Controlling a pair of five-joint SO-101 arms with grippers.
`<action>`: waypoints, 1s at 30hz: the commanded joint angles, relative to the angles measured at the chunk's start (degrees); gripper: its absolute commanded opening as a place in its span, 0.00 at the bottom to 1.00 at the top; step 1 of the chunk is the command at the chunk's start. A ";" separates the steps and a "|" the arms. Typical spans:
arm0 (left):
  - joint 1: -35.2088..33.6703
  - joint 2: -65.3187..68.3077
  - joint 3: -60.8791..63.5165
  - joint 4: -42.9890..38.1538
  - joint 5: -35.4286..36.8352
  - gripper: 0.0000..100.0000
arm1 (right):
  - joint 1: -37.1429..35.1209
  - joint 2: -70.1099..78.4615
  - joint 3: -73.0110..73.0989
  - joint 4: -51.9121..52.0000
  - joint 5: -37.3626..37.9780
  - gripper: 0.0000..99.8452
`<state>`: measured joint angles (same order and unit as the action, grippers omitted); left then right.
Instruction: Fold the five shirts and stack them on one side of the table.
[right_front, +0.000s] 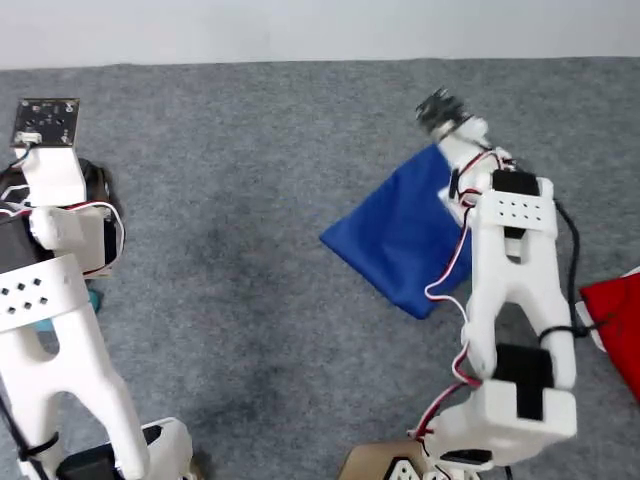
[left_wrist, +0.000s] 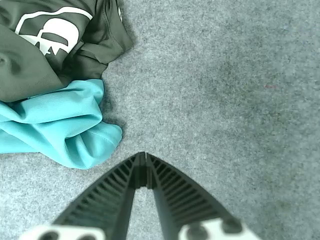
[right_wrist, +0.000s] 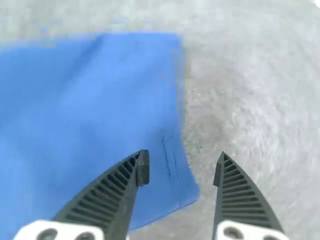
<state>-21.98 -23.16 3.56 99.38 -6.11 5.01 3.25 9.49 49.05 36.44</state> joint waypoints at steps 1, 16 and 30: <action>-0.26 -2.02 0.13 0.97 -0.44 0.00 | -0.57 -6.64 -1.49 -0.48 -20.75 0.22; 0.00 -1.58 0.13 0.62 -0.44 0.00 | -9.01 -4.88 -1.76 11.91 -77.71 0.22; 0.00 -1.58 0.13 0.70 -0.44 0.00 | -10.42 6.02 -2.37 12.79 -81.76 0.51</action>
<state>-21.98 -23.16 3.56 99.38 -6.11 -6.24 7.91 9.49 64.09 -44.44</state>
